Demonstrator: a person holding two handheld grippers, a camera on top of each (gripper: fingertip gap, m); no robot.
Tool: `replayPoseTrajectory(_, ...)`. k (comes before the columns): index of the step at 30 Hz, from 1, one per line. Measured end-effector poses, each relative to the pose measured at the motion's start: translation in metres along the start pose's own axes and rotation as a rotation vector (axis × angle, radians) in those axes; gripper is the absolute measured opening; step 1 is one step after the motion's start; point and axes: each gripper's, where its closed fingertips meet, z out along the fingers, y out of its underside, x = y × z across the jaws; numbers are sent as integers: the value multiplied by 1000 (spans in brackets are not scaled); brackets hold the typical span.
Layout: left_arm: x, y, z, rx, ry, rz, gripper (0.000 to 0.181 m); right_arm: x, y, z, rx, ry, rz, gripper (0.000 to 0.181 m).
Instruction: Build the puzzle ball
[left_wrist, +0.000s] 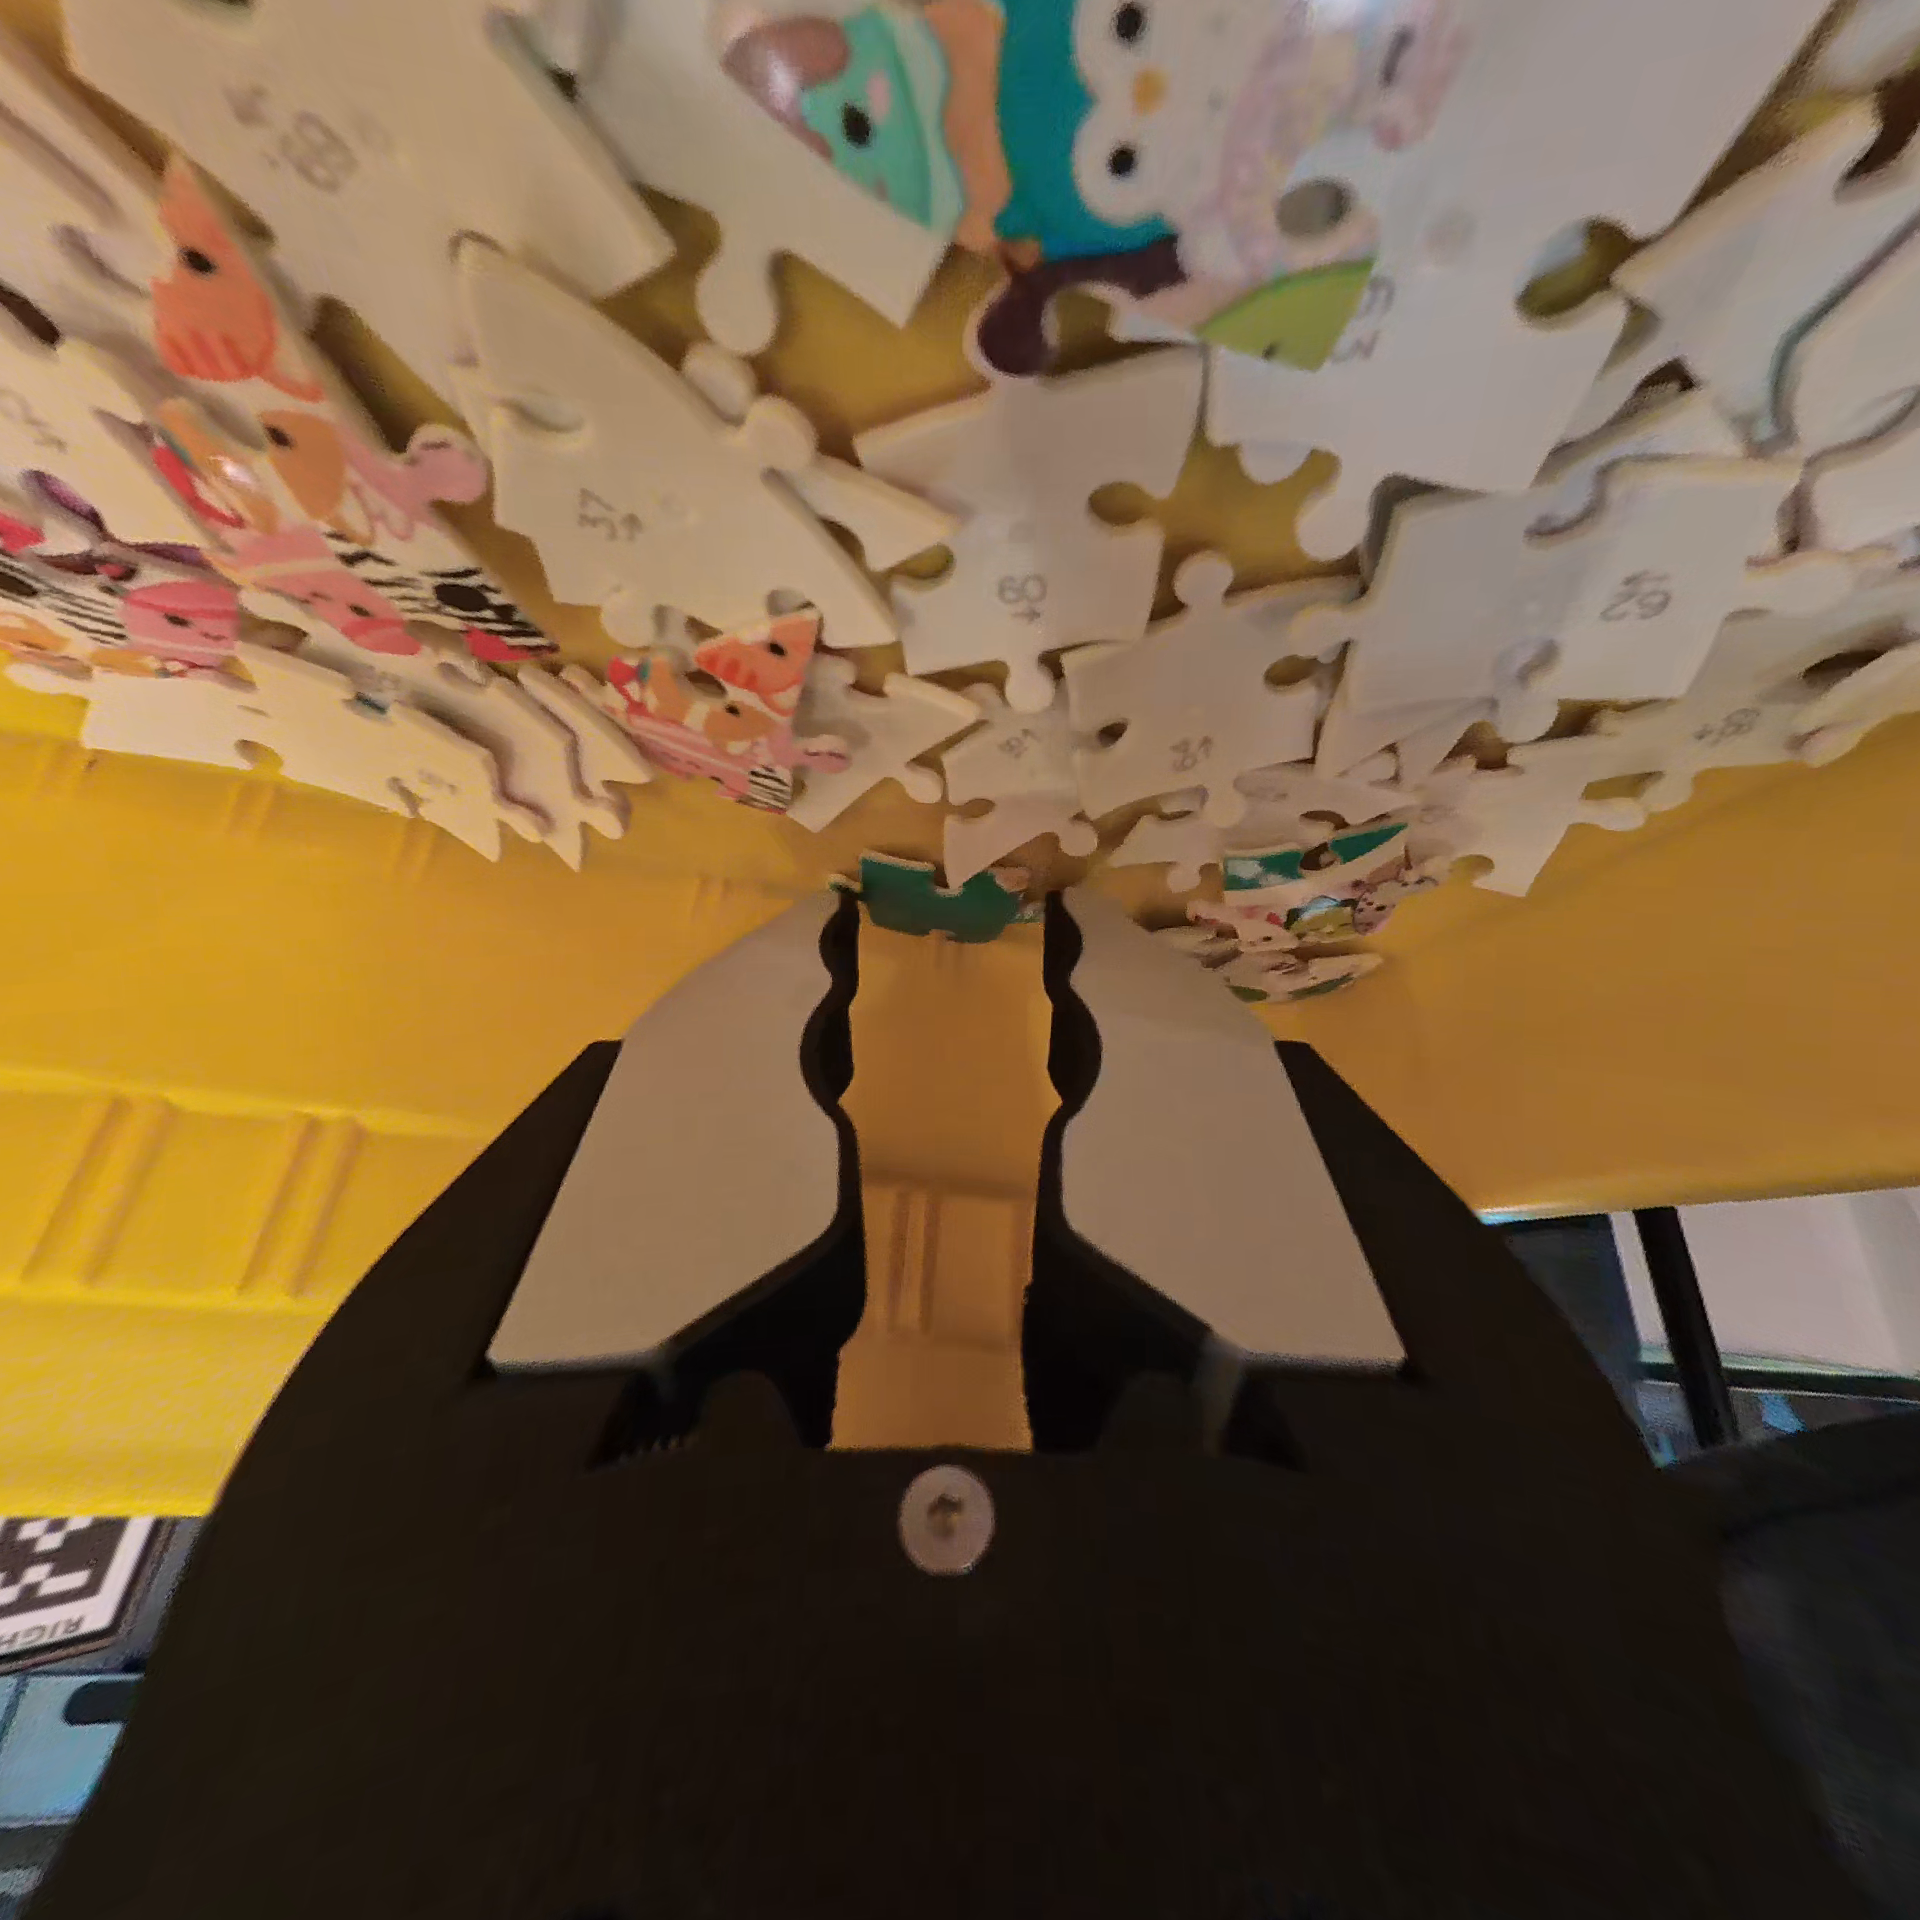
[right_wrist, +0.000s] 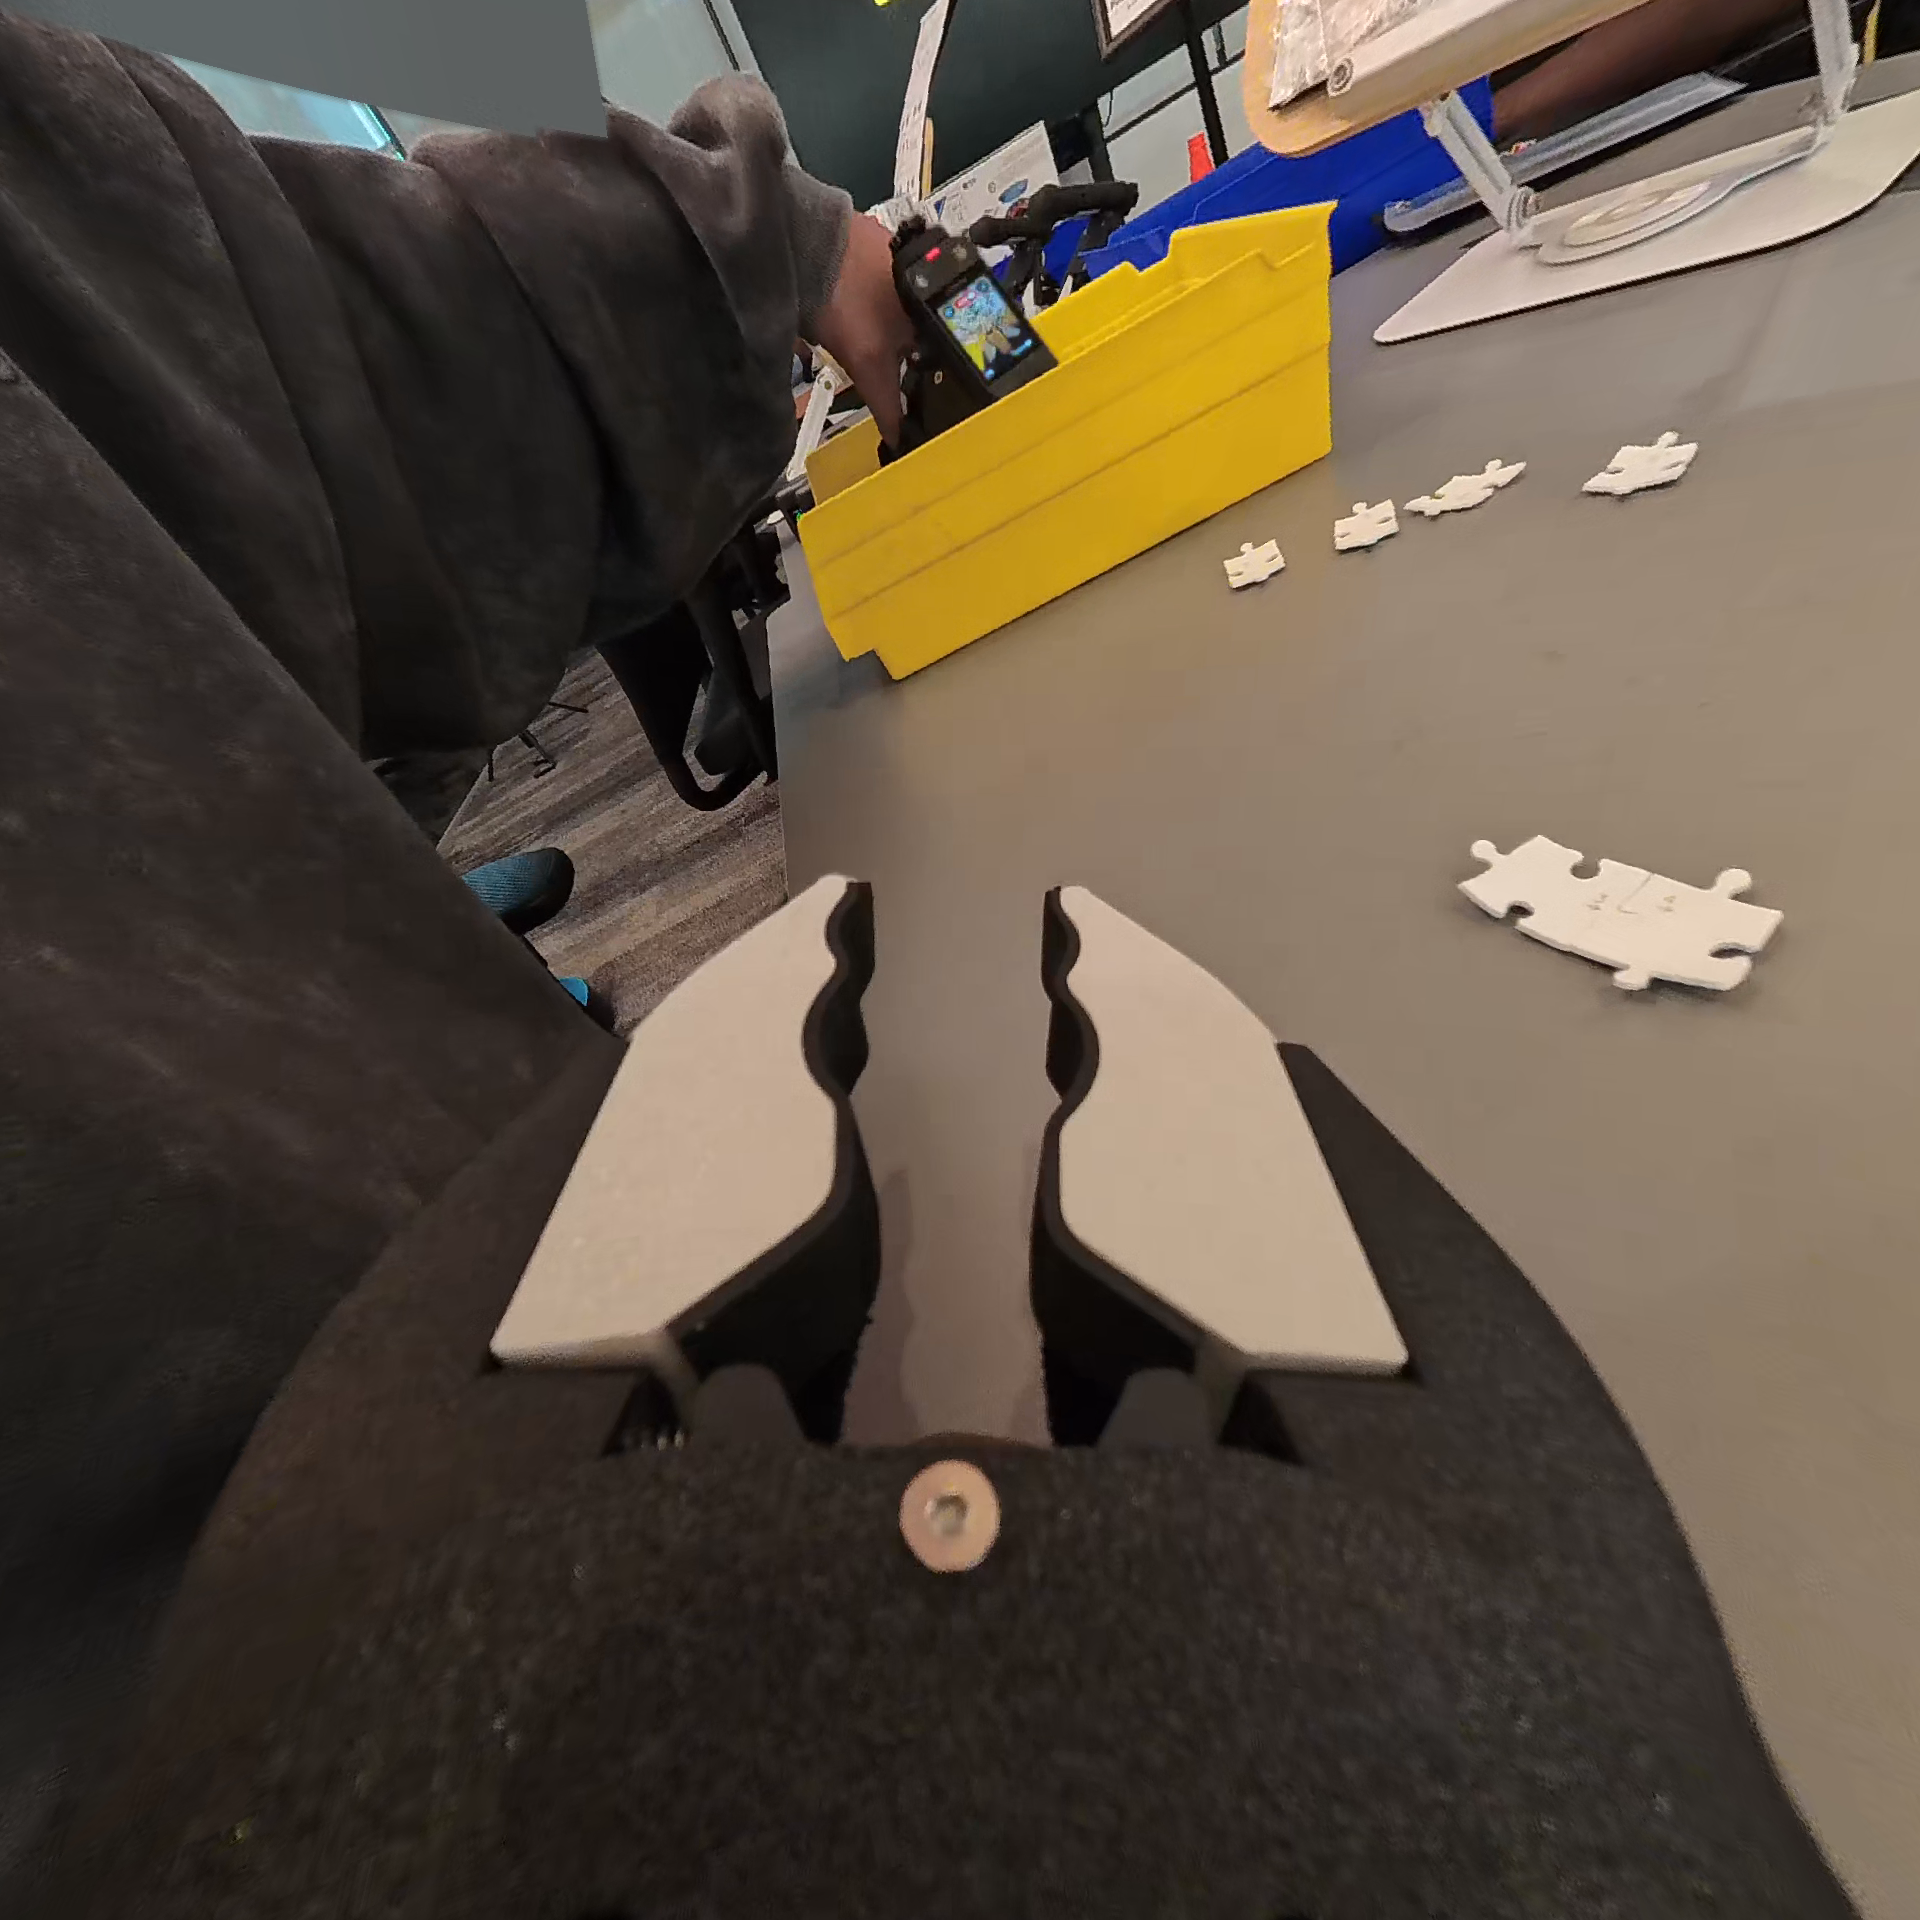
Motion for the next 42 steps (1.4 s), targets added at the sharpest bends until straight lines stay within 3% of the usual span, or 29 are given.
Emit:
replayPoseTrajectory(6, -5, 0, -2, -10, -40, 1, 44, -3, 1, 2, -10, -4, -8, 31)
replayPoseTrajectory(12, -5, -2, -1, -25, 15, 21, 54, -4, 3, 3, -24, -9, -8, 31)
replayPoseTrajectory(15, -3, -1, 1, -56, 65, 29, 50, -4, 3, 3, -29, -11, -7, 31)
replayPoseTrajectory(17, -3, 2, 2, -77, 78, 32, 35, -4, 4, 3, -30, -11, -6, 31)
replayPoseTrajectory(20, -3, 1, 2, -68, 78, 31, 35, -4, 3, 2, -27, -10, -6, 31)
replayPoseTrajectory(28, 1, 6, -20, 105, 21, -107, 35, -3, 1, 1, -21, -14, -1, 31)
replayPoseTrajectory(32, 3, 7, -69, 414, 4, -322, 35, -4, 0, 3, -29, -12, -12, 31)
replayPoseTrajectory(35, 15, -11, -136, 837, 38, -434, 35, -3, -3, 7, -42, -7, -29, 31)
replayPoseTrajectory(39, 47, -39, -248, 1463, 107, -385, 35, -4, -13, 17, -72, -6, -90, 30)
replayPoseTrajectory(42, 75, -60, -305, 1745, 161, -279, 35, -7, -25, 29, -70, -25, -113, 28)
